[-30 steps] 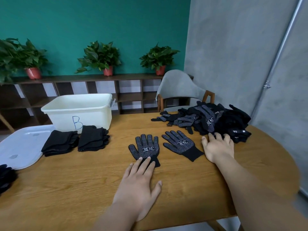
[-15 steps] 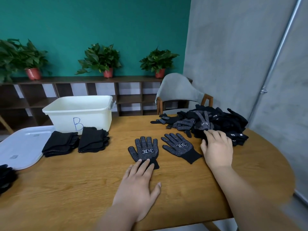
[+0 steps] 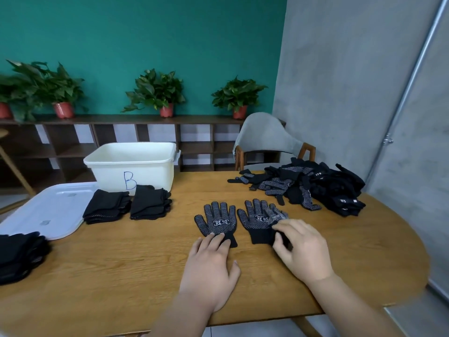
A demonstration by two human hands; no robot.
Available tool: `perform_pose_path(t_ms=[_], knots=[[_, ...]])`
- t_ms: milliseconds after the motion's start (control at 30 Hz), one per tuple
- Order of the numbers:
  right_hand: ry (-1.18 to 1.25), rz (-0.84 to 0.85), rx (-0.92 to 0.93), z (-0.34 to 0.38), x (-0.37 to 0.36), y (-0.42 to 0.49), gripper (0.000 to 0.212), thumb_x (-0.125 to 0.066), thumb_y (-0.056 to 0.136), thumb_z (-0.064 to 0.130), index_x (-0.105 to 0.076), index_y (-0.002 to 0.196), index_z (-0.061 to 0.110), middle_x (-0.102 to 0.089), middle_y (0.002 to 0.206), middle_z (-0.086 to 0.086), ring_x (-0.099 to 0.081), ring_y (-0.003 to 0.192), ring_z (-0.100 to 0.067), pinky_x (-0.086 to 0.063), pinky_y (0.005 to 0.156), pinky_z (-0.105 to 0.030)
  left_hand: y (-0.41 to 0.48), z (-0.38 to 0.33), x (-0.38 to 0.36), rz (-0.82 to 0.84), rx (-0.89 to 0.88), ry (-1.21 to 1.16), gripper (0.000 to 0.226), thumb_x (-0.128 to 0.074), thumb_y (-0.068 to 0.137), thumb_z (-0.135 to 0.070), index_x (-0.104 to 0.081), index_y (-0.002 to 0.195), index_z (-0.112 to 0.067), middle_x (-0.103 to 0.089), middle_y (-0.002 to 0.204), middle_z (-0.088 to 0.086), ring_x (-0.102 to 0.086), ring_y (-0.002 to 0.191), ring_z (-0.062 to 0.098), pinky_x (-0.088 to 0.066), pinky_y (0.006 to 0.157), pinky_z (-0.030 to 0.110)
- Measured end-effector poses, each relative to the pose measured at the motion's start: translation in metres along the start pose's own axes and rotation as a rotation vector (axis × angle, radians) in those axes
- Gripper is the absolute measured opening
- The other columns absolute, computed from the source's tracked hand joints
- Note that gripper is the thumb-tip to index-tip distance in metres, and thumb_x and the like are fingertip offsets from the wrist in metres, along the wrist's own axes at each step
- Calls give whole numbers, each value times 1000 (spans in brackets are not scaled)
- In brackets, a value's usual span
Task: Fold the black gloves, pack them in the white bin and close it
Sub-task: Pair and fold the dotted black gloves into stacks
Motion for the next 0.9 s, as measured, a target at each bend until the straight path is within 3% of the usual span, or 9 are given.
perform_pose_path(t_ms=[133,200,433,600,733,800,900], knots=[[57,281,-111,9,-17,-14,35,-70,90,63,-76,109,34,-67,108,24,-63,100,1,-56,78,-23,-3,1,3,-16,15,12,63,-28,103,-54,-43,158,-28,-33,167,-10,-20,158,14,-7,131,40],[58,380,-149,6,-25,-18,42,-66,87,73,-73,113,40,-65,111,28,-60,103,5,-56,79,-22,-3,2,2,-10,27,16,62,-28,104,-54,-44,158,-28,-34,168,-9,-22,157,14,-10,131,40],[35,439,-324,-5,-27,-15,32,-67,97,49,-68,128,40,-66,126,24,-65,109,-5,-57,86,-28,-8,9,5,41,27,6,67,-22,106,-63,-44,159,-28,-34,169,-8,-21,159,15,-10,131,40],[0,426,-408,-4,-20,-12,35,-74,95,39,-69,130,35,-74,120,11,-70,107,-16,-57,88,-31,-23,37,18,44,19,-57,59,-28,108,-62,-53,154,-34,-41,164,-16,-28,155,8,-13,130,36],[-18,421,-433,-7,-24,-14,17,-77,94,32,-80,108,23,-71,124,9,-68,111,-17,-54,90,-30,-39,65,24,33,23,-33,56,-28,108,-63,-55,151,-40,-42,162,-21,-32,152,5,-15,129,35],[-33,440,-442,-8,-25,-11,2,-77,95,28,-78,94,26,-71,115,11,-68,105,-16,-53,84,-29,-47,77,27,22,24,-24,55,-28,107,-62,-54,151,-41,-42,162,-23,-33,151,4,-15,128,34],[-77,502,-413,-9,-20,-2,19,-72,98,26,-62,84,34,-65,102,11,-64,97,-15,-50,75,-30,-61,87,28,-3,13,-23,63,-18,104,-64,-52,153,-42,-41,162,-23,-28,154,3,-15,128,32]])
Point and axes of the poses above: each hand's wrist, its own y-axis towards the middle knuckle, its own x-axis out of the back of the hand, z = x × y, the point moved 7 cm from there along y, towards the middle knuckle
